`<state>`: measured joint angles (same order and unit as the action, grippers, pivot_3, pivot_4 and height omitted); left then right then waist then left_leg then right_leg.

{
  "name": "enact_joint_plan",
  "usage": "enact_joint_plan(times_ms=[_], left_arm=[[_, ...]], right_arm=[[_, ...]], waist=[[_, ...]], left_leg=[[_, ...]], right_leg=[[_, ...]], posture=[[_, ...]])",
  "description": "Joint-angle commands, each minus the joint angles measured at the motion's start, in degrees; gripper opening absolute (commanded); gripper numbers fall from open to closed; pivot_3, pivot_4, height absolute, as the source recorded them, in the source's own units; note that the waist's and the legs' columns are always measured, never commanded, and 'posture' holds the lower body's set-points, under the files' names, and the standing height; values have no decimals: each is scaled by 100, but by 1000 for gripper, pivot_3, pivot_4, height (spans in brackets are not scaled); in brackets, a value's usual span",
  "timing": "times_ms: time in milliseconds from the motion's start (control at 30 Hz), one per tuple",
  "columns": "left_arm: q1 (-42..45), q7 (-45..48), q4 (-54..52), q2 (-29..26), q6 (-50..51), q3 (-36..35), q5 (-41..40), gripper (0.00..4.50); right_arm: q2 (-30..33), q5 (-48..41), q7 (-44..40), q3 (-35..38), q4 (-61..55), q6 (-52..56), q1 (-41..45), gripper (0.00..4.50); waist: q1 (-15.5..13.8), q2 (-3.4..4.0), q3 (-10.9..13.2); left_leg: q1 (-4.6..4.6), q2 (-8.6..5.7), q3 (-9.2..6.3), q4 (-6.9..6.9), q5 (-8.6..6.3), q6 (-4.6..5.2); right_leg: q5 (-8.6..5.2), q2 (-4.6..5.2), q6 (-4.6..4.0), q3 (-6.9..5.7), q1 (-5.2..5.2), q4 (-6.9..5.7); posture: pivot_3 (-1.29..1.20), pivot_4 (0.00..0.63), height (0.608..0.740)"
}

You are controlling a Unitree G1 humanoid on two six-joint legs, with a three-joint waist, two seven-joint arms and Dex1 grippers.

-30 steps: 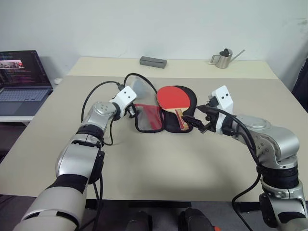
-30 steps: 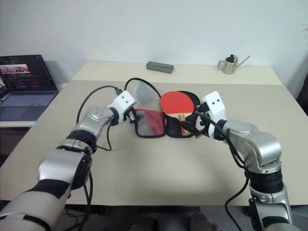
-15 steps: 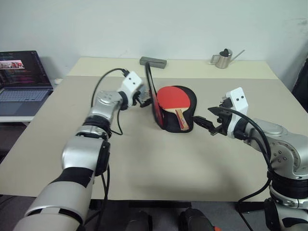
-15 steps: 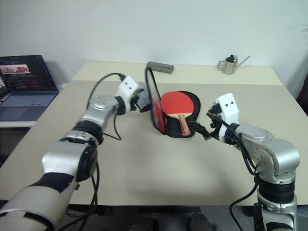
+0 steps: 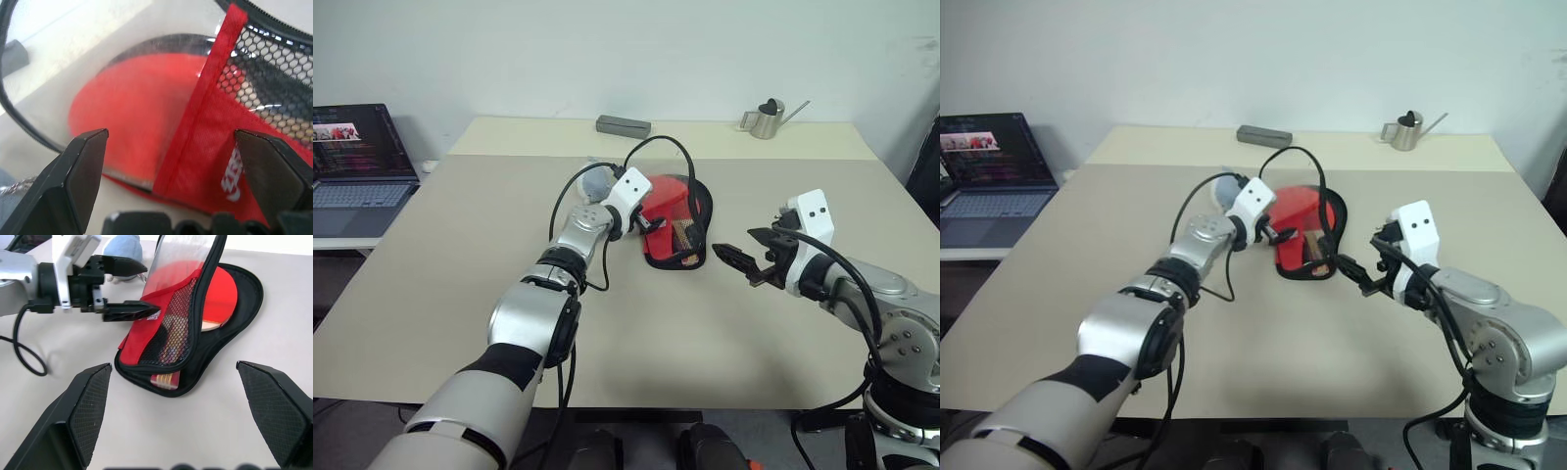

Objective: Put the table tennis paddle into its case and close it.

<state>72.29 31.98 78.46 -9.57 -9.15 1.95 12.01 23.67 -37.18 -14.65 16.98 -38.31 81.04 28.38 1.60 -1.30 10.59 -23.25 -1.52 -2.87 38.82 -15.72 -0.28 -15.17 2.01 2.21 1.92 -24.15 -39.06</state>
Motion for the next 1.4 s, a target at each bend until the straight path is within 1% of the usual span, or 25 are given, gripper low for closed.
enact_joint_plan(times_ms=[33,100,200,300,467,667,800,867,967,1200,1400], left_arm=[[146,127,-38,122,32,62,101,4500],[131,217,-26,243,75,209,260,4500],[72,91,-9,334,127,415,490,4500],[-11,11,0,413,176,480,565,4500],[6,127,-41,504,163,157,251,4500],[6,1060,-117,403,243,-330,-282,4500],[-28,1178,-118,501,340,-444,-414,4500],[-28,1157,-125,568,366,-441,-421,4500],[-106,1385,-151,594,347,-380,-396,4500],[-321,1536,-223,492,289,-368,-439,4500],[-254,1944,-404,236,217,-656,-841,4500]], right_arm=[[-91,-150,103,299,-334,181,69,4481],[-127,-190,125,387,-343,261,155,4481],[-182,-191,175,425,-318,320,273,4481],[-243,-208,217,456,-310,388,375,4481],[-245,-225,218,443,-168,386,517,4481],[-142,-175,133,214,254,66,754,4481],[-35,-195,57,93,433,-94,841,4481],[8,-195,32,65,514,-157,882,4481],[16,-158,47,2,642,-289,919,4481],[-67,-117,97,-184,838,-568,936,4481],[8,211,-17,-595,1543,-1218,1289,4481]], waist=[[-1,0,0],[-2,0,0],[-1,0,0],[-3,0,-1],[-6,0,-1],[0,0,-1],[2,0,-1],[2,0,-1],[6,0,-1],[12,0,-1],[26,0,-1]], left_leg=[[1,0,0,0,0,0],[0,-1,-1,0,0,0],[1,-3,0,0,0,0],[11,-2,0,-2,0,0],[13,-4,1,-1,0,0],[12,-4,4,-1,0,0],[12,-2,4,-1,0,0],[12,-2,4,-1,0,0],[12,-3,5,-1,0,1],[16,3,5,-2,0,0],[16,1,13,-1,0,0]], right_leg=[[0,-1,0,0,0,0],[0,-3,0,-1,0,0],[0,-10,0,0,0,0],[0,-11,0,2,8,-1],[0,-10,1,3,11,-4],[0,-10,1,3,8,-3],[0,-10,1,4,7,-3],[0,-10,1,5,7,-3],[0,-10,1,6,7,-3],[1,-8,0,10,8,-6],[1,-9,0,14,5,-6]], posture=[[0,150,740],[0,150,740],[0,150,740],[0,150,740],[0,150,740],[0,150,740],[0,150,740],[0,150,740],[0,150,740],[0,150,740],[0,150,740]])
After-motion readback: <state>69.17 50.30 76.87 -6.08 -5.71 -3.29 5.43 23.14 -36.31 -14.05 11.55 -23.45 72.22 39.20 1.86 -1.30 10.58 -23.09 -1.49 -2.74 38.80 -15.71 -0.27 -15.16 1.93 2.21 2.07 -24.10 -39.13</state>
